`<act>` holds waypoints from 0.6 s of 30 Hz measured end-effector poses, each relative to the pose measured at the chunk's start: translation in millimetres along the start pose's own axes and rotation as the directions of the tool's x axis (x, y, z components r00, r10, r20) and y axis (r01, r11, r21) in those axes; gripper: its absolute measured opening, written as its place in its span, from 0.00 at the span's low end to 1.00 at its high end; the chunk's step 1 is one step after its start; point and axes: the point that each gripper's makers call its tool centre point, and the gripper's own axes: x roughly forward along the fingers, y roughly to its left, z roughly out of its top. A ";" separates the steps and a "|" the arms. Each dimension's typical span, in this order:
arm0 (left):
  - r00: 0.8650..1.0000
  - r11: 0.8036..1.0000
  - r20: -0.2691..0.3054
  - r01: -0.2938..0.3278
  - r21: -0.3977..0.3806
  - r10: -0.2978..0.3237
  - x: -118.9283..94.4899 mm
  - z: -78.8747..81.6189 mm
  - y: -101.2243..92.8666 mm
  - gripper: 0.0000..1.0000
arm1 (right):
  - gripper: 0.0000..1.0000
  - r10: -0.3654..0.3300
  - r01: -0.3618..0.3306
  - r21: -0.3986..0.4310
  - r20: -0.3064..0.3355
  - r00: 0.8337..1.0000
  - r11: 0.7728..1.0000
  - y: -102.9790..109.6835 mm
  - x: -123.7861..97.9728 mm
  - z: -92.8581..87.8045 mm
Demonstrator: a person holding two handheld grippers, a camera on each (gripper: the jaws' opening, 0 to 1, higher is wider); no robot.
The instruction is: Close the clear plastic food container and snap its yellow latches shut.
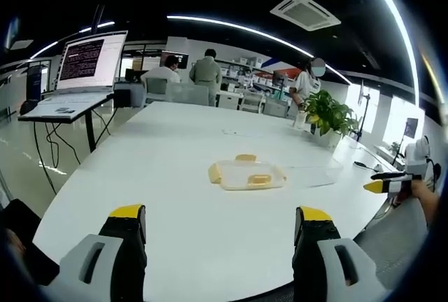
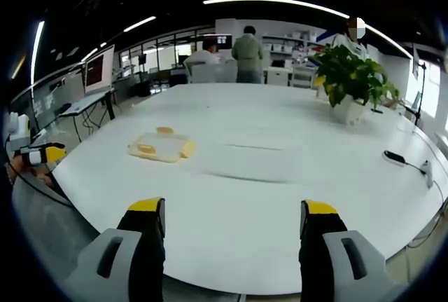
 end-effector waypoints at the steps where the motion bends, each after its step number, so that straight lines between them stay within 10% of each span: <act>1: 1.000 1.000 0.001 0.002 0.000 -0.002 0.0 0.0 -0.2 0.84 | 0.76 0.001 -0.001 0.002 -0.001 1.000 1.000 0.0 0.1 -0.2; 18: 1.000 1.000 -0.014 -0.010 0.006 0.010 1.3 -2.6 2.3 0.82 | 0.74 0.012 -0.012 0.007 -0.015 1.000 1.000 0.8 1.2 -2.7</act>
